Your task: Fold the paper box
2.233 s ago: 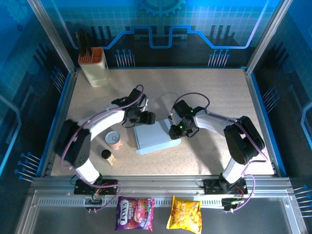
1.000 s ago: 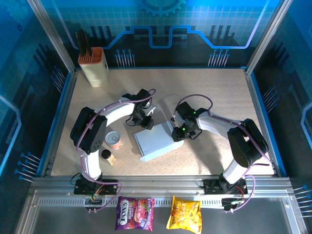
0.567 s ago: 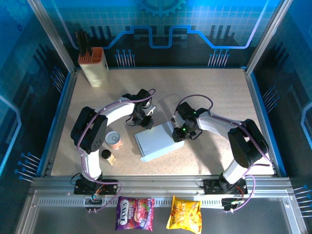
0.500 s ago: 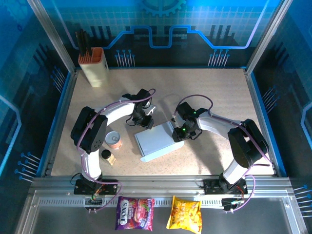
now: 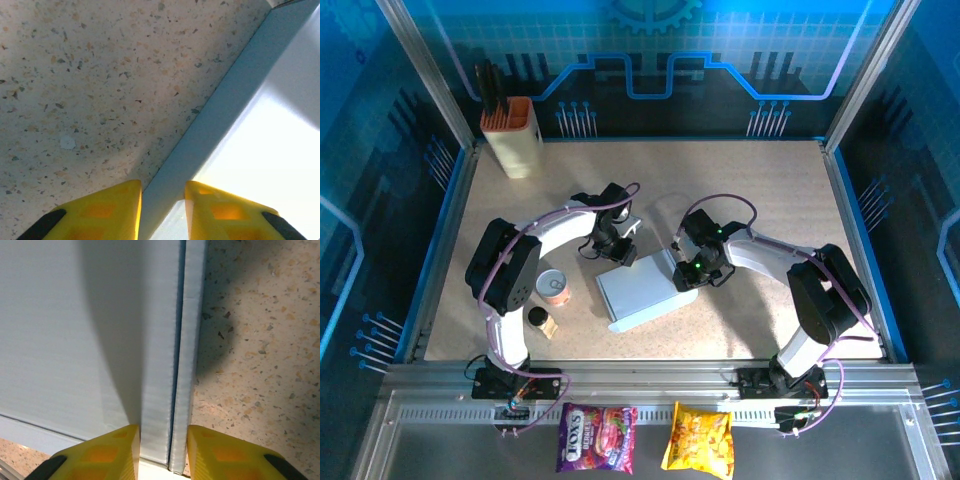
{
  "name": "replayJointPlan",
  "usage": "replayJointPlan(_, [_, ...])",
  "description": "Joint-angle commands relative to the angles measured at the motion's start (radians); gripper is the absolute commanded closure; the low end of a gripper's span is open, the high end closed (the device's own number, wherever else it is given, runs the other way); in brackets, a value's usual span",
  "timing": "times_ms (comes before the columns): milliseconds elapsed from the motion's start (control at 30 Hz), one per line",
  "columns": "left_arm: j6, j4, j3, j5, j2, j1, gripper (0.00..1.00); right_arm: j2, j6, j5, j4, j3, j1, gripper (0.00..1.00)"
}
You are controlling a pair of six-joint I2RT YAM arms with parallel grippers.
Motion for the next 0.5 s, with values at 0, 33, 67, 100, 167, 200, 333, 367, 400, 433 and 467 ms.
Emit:
replayJointPlan(0, [0.017,-0.045,-0.007,0.002,0.028,0.002,0.74,-0.023,-0.007,0.001,-0.036,-0.007,-0.013,0.69])
replayJointPlan(33, [0.019,-0.044,-0.009,-0.002,0.028,0.002,0.75,-0.037,-0.006,0.008,-0.030,-0.011,-0.013,0.68])
replayJointPlan(67, [0.019,-0.044,-0.012,-0.005,0.028,0.002,0.75,-0.054,-0.008,0.014,-0.022,-0.015,-0.013,0.67])
replayJointPlan(100, [0.019,-0.044,-0.015,-0.006,0.028,0.003,0.75,-0.072,-0.009,0.018,-0.016,-0.019,-0.013,0.67])
replayJointPlan(167, [0.021,-0.045,-0.018,-0.007,0.032,0.002,0.75,-0.104,-0.017,0.027,-0.003,-0.022,-0.013,0.66])
replayJointPlan(200, [0.022,-0.047,-0.019,-0.007,0.034,0.002,0.75,-0.119,-0.027,0.024,0.000,-0.021,-0.013,0.65])
replayJointPlan(333, [0.024,-0.046,-0.020,-0.018,0.039,0.001,0.75,-0.189,-0.124,-0.018,0.043,-0.032,-0.009,0.64])
replayJointPlan(367, [0.022,-0.045,-0.022,-0.020,0.039,0.001,0.75,-0.204,-0.160,-0.022,0.055,-0.036,-0.008,0.64])
replayJointPlan(400, [0.022,-0.042,-0.022,-0.021,0.037,0.001,0.75,-0.215,-0.198,-0.038,0.063,-0.037,-0.006,0.64])
replayJointPlan(433, [0.020,-0.042,-0.021,-0.021,0.037,0.001,0.75,-0.225,-0.245,-0.061,0.070,-0.039,-0.002,0.63])
replayJointPlan(467, [0.019,-0.039,-0.021,-0.022,0.036,0.001,0.75,-0.235,-0.314,-0.086,0.073,-0.043,0.008,0.62])
